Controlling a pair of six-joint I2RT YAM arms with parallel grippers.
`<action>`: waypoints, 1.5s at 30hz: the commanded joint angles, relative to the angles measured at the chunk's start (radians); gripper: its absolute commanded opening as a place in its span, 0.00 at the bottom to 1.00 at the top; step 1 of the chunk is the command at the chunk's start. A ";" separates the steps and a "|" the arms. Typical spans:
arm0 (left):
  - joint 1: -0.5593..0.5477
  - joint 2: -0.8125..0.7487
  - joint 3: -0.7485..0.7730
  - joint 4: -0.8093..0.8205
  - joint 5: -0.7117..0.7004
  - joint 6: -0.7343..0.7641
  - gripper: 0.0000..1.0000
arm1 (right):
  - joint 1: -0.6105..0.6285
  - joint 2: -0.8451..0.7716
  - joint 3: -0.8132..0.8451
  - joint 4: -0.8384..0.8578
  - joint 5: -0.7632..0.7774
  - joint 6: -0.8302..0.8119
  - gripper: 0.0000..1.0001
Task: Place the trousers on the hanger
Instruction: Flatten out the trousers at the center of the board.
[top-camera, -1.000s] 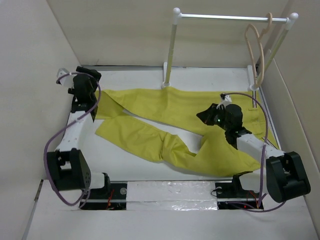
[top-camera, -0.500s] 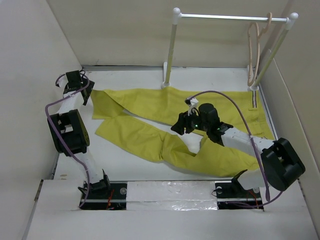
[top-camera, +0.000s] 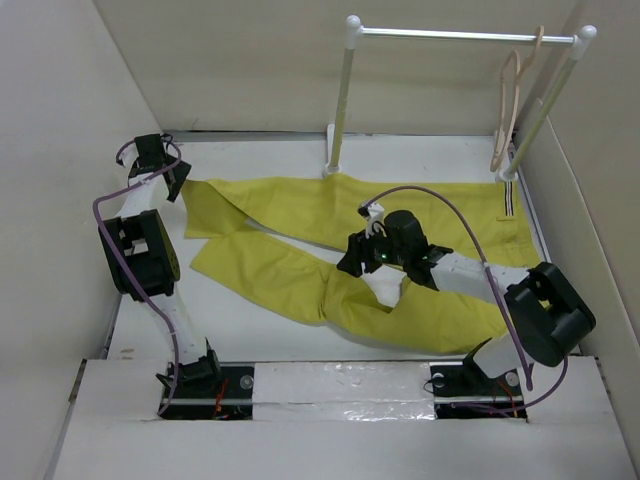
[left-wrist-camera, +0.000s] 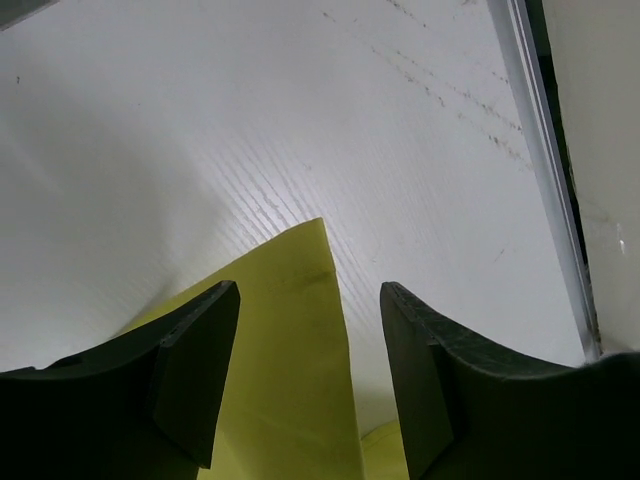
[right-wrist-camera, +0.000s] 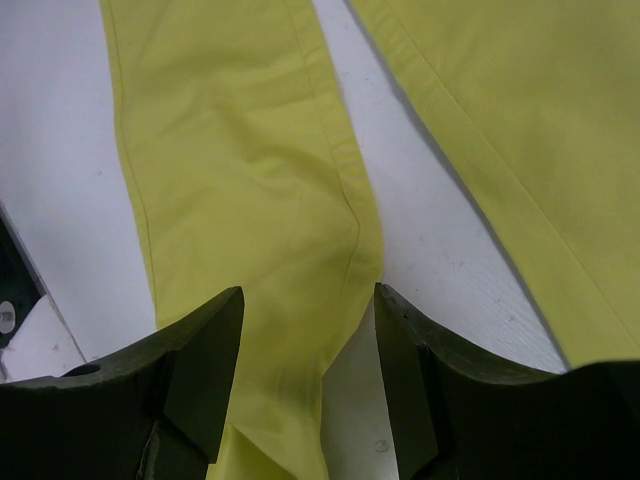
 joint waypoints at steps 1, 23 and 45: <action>0.003 -0.006 -0.007 -0.005 -0.017 0.026 0.55 | -0.003 -0.006 0.039 0.040 -0.005 -0.015 0.61; -0.122 -0.498 -0.215 0.488 -0.081 0.093 0.00 | -0.060 -0.078 -0.040 0.112 0.079 0.019 0.59; 0.102 -0.595 -0.698 0.488 -0.113 -0.118 0.09 | -0.069 -0.052 -0.034 0.115 0.013 0.018 0.59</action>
